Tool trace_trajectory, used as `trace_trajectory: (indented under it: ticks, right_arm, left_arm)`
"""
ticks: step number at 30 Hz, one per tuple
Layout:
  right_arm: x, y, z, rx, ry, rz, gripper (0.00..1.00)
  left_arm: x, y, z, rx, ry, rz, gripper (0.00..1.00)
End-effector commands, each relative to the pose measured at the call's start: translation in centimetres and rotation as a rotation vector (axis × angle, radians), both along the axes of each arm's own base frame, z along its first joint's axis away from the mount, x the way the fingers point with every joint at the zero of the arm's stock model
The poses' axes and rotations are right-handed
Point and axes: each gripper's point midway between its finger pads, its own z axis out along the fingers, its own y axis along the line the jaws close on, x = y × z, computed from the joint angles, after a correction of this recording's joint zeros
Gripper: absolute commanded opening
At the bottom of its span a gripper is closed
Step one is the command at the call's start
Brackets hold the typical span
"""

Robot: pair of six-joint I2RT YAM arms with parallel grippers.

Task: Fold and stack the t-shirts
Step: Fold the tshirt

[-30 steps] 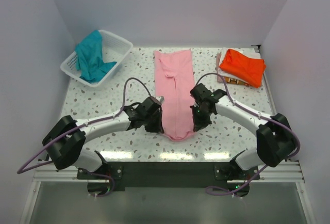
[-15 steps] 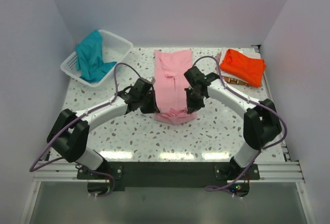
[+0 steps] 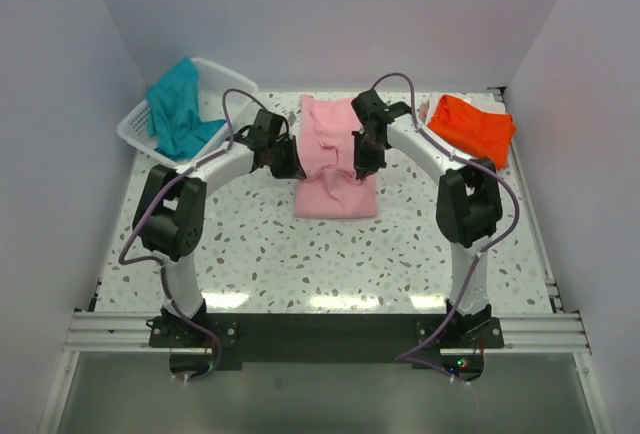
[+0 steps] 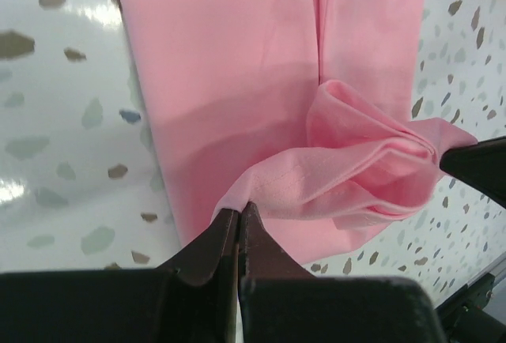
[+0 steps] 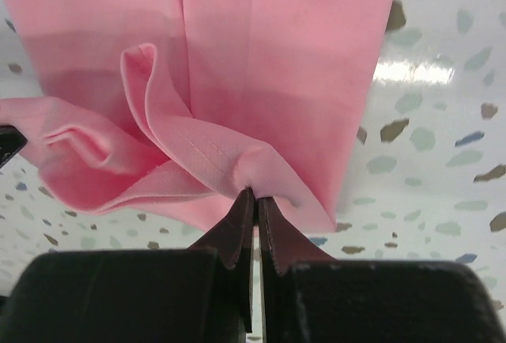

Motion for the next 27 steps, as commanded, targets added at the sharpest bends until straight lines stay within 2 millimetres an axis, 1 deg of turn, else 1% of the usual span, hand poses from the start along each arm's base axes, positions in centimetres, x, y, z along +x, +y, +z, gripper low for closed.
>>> trace_trajectory:
  ticks: [1, 2, 3, 4, 5, 6, 7, 9, 11, 13, 16, 17, 18, 19, 20, 21, 23, 24, 26, 27]
  right_arm:
    - [2.6, -0.8, 1.0, -0.027, -0.029, -0.015, 0.0]
    - [3.5, -0.7, 1.6, -0.018, -0.048, -0.021, 0.0]
    - [4.0, -1.0, 1.6, -0.02, -0.045, -0.032, 0.0]
    - [4.4, -1.2, 0.9, -0.025, -0.036, -0.035, 0.0]
    - [5.0, -1.2, 1.2, -0.02, -0.048, -0.041, 0.0]
    - [5.5, -1.5, 1.0, -0.021, -0.05, -0.05, 0.0]
    - [5.8, -1.5, 0.1, -0.023, -0.036, -0.052, 0.0]
    - [6.8, -1.9, 0.0, -0.021, -0.042, -0.066, 0.0]
    - [7.4, -2.2, -0.5, -0.029, -0.037, -0.073, 0.0]
    - [7.9, -2.8, -1.1, -0.043, -0.039, -0.081, 0.0]
    - [8.9, -3.6, -1.5, -0.039, -0.047, -0.098, 0.0]
    - [9.4, -3.7, -1.4, -0.036, -0.057, -0.1, 0.0]
    - [9.7, -4.0, -1.9, -0.042, -0.051, -0.105, 0.0]
    - [9.9, -4.2, -2.1, -0.044, -0.053, -0.099, 0.0]
    - [10.4, -4.2, -1.8, -0.041, -0.066, -0.1, 0.0]
    - [10.7, -4.4, -2.1, -0.04, -0.064, -0.102, 0.0]
    - [11.2, -4.3, -2.1, -0.033, -0.075, -0.097, 0.0]
    - [11.8, -4.4, -1.7, -0.026, -0.093, -0.1, 0.0]
    - [12.2, -4.5, -1.8, -0.02, -0.097, -0.1, 0.0]
    - [12.4, -4.8, -1.8, -0.018, -0.1, -0.105, 0.0]
  left_arm:
    - [3.6, -1.5, 2.2, -0.066, -0.083, -0.075, 0.0]
    - [4.1, -1.5, 2.2, -0.066, -0.087, -0.079, 0.0]
    - [4.7, -1.3, 2.2, -0.068, -0.086, -0.074, 0.0]
    - [5.5, -1.4, 2.1, -0.073, -0.085, -0.074, 0.0]
    - [5.9, -1.4, 2.0, -0.074, -0.083, -0.072, 0.0]
    - [6.5, -1.0, 2.0, -0.075, -0.086, -0.061, 0.0]
    - [7.1, -0.9, 1.9, -0.077, -0.089, -0.056, 0.0]
    - [8.0, -0.5, 1.7, -0.084, -0.09, -0.044, 0.0]
    - [8.9, -0.4, 1.3, -0.088, -0.085, -0.033, 0.0]
    - [9.8, 0.2, 1.1, -0.082, -0.084, -0.002, 0.0]
    - [10.8, 0.7, 1.1, -0.102, -0.098, 0.03, 0.0]
    - [11.0, 0.7, 1.0, -0.11, -0.098, 0.035, 0.0]
    - [11.2, 0.7, 0.9, -0.114, -0.097, 0.038, 0.0]
    - [11.5, 0.6, 0.6, -0.119, -0.096, 0.039, 0.0]
    - [11.7, 0.6, 0.6, -0.125, -0.095, 0.045, 0.0]
    - [11.8, 0.5, 0.6, -0.129, -0.096, 0.047, 0.0]
    - [12.2, 0.4, 0.6, -0.143, -0.111, 0.048, 0.0]
    - [12.4, 0.3, 0.7, -0.146, -0.116, 0.05, 0.0]
    - [12.9, 0.2, 0.8, -0.156, -0.122, 0.052, 0.0]
    - [13.1, 0.2, 0.7, -0.158, -0.123, 0.051, 0.0]
